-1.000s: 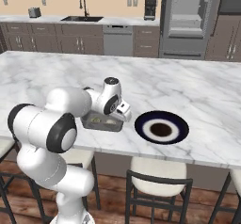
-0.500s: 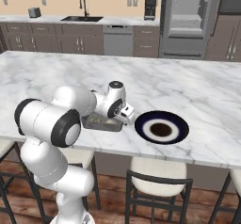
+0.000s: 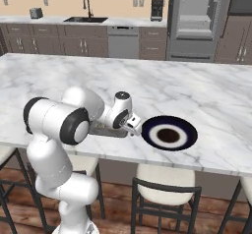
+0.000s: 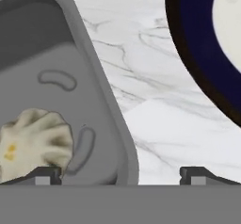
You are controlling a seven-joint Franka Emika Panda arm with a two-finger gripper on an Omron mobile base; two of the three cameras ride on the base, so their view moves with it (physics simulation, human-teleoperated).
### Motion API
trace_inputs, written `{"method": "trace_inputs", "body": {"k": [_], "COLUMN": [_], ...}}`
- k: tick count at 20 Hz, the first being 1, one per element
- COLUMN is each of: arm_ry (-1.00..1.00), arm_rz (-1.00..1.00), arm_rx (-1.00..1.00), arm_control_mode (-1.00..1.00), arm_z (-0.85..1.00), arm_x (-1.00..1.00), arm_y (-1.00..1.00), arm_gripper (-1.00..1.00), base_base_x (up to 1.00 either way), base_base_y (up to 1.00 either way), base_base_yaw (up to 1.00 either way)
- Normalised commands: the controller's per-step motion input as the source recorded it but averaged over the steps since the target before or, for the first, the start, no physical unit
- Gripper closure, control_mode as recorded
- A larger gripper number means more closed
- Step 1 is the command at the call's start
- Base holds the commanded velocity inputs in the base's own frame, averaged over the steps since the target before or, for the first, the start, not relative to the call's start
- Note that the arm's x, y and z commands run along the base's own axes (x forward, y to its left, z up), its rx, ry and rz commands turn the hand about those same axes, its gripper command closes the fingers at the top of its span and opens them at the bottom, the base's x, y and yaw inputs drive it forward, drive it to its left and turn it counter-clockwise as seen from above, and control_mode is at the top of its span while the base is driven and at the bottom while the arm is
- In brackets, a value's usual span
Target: Place two dumplings into each of the tupperware containers and then place the containers in the fridge.
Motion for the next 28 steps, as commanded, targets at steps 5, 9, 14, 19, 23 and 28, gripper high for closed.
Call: {"method": "trace_inputs", "body": {"k": [5, 9, 14, 19, 23, 28], "arm_ry": [0.00, 0.00, 0.00, 0.00, 0.01, 0.04], "arm_rz": [0.00, 0.00, 0.00, 0.00, 0.00, 0.00], "arm_rx": [0.00, 0.00, 0.00, 0.00, 0.00, 0.00], "arm_control_mode": [-1.00, -1.00, -1.00, -1.00, -1.00, -1.00], "arm_z": [-0.21, -0.03, 0.03, 0.00, 0.00, -0.12], "arm_x": [0.17, 0.15, 0.11, 0.25, 0.12, 0.00], "arm_y": [0.00, 0.00, 0.00, 0.01, 0.08, 0.16], "arm_gripper": [-1.00, -1.00, -1.00, -1.00, -1.00, -1.00], "base_base_x": [0.00, 0.00, 0.00, 0.00, 0.00, 0.00], "base_base_y": [0.00, 0.00, 0.00, 0.00, 0.00, 0.00], "base_base_yaw": [0.00, 0.00, 0.00, 0.00, 0.00, 0.00]}}
